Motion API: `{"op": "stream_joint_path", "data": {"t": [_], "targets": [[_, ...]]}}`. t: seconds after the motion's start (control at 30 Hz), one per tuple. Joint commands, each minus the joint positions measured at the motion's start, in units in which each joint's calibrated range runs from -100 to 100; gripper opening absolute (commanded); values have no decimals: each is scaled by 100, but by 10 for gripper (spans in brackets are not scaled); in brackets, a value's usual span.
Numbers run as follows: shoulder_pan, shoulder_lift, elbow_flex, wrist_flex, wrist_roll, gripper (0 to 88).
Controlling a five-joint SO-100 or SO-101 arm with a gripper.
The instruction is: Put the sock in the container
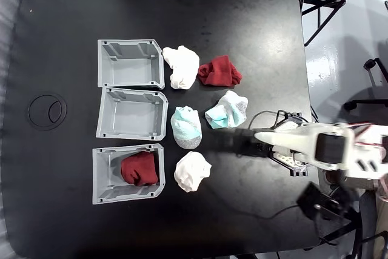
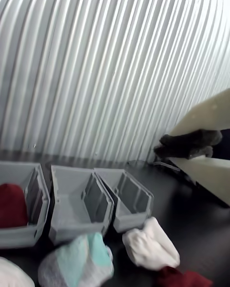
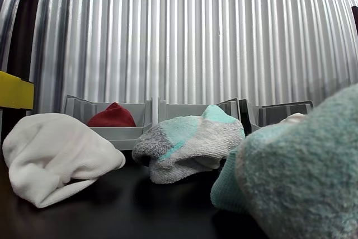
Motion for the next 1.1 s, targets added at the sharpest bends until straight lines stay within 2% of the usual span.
{"op": "stream_joint_path", "data": {"t": [0.0, 0.1, 0.23, 0.77, 1.07], "targets": [[12, -1165, 2051, -1593, -13, 13], [12, -1917, 3232, -2182, -13, 13], [12, -2269, 4152, -2293, -18, 13], [12, -2193, 5531, -2507, -24, 13], [43, -2127, 5550, -2430, -7, 13]]}}
